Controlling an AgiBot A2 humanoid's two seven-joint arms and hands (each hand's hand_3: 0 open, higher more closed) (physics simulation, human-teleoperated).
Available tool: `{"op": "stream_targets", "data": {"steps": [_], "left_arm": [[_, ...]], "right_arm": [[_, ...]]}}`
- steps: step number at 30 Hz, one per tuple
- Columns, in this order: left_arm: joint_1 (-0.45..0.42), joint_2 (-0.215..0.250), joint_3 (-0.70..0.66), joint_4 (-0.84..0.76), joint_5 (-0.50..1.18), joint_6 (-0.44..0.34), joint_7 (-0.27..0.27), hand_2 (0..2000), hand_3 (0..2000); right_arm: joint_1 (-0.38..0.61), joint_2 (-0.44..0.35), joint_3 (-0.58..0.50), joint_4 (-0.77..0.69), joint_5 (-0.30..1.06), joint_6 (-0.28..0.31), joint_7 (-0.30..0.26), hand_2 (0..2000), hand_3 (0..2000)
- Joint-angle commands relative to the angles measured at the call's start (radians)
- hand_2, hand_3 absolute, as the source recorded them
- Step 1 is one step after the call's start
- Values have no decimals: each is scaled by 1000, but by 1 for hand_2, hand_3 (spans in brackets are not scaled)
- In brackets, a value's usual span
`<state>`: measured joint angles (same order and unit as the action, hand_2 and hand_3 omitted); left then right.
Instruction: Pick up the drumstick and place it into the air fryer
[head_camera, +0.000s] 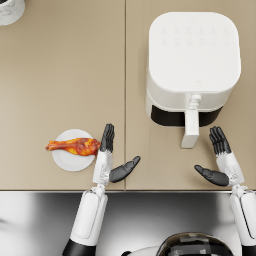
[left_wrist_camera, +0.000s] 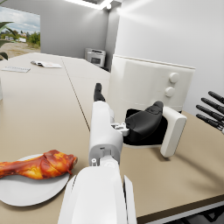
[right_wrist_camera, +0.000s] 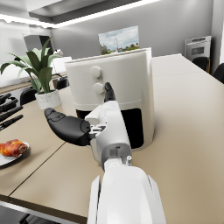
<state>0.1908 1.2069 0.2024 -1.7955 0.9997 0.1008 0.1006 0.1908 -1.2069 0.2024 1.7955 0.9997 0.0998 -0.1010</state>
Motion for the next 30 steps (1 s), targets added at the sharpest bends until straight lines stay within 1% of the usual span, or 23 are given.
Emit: {"op": "stream_targets", "data": {"steps": [1, 22, 23, 24, 26, 30], "left_arm": [[0, 0, 0, 0, 0, 0, 0, 0, 0], [0, 0, 0, 0, 0, 0, 0, 0, 0], [2, 1, 30, 16, 0, 0, 0, 0, 0], [1, 3, 10, 1, 0, -29, -28, 0, 0], [1, 10, -30, -27, 0, -64, -64, 0, 0], [-14, 16, -85, -37, 0, -91, -91, 0, 0]], "right_arm": [[0, 0, 0, 0, 0, 0, 0, 0, 0], [0, 0, 0, 0, 0, 0, 0, 0, 0], [2, -1, 30, -16, 0, 0, 0, 0, 0], [3, -5, 13, 1, 0, -28, 29, 0, 0], [4, -12, -11, 17, 0, -63, 64, 0, 0], [-22, -11, -6, 29, 0, -90, 91, 0, 0]]}}
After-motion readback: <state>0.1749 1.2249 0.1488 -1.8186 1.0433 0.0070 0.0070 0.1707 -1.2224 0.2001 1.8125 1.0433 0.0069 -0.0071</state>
